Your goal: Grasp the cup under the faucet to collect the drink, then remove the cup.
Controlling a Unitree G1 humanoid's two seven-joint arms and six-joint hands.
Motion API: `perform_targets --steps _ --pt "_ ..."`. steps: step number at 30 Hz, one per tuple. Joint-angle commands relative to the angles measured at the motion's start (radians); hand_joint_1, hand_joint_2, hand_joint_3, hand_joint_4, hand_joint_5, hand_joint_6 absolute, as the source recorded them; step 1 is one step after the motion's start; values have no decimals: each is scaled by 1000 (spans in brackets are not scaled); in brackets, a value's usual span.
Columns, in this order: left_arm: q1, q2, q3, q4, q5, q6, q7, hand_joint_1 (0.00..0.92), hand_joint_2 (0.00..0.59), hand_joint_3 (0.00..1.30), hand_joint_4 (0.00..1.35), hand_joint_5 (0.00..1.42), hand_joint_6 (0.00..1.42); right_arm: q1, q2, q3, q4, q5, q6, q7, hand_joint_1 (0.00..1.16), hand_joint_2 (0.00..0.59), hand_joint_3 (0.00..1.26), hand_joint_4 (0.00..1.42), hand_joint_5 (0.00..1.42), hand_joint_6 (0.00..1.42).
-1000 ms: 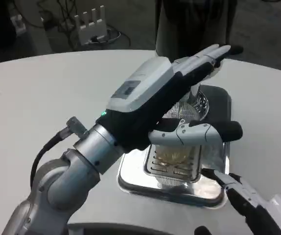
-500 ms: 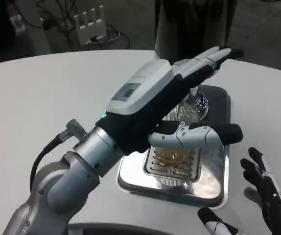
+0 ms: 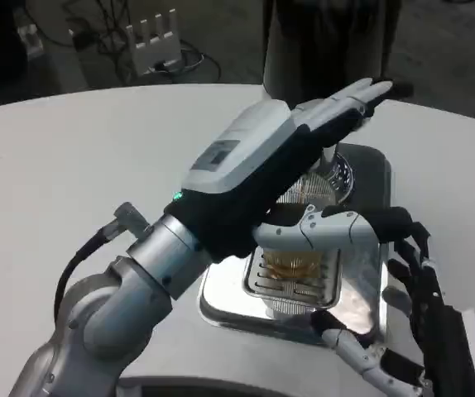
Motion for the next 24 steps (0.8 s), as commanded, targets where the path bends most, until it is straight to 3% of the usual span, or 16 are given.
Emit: perform_targets --steps 1,18,24 --pt "13 6 -21 -2 26 5 -18 0 72 146 67 174 125 -57 50 3 42 -3 17 -45 878 163 0 62 119 217" --pt "1 12 -18 -20 47 21 -24 0 69 153 74 185 147 -208 47 28 195 -25 31 -121 878 163 0 88 143 236" --pt "2 15 -20 -30 53 28 -25 0 69 153 77 187 152 -264 55 5 254 5 44 -139 876 162 0 93 151 241"
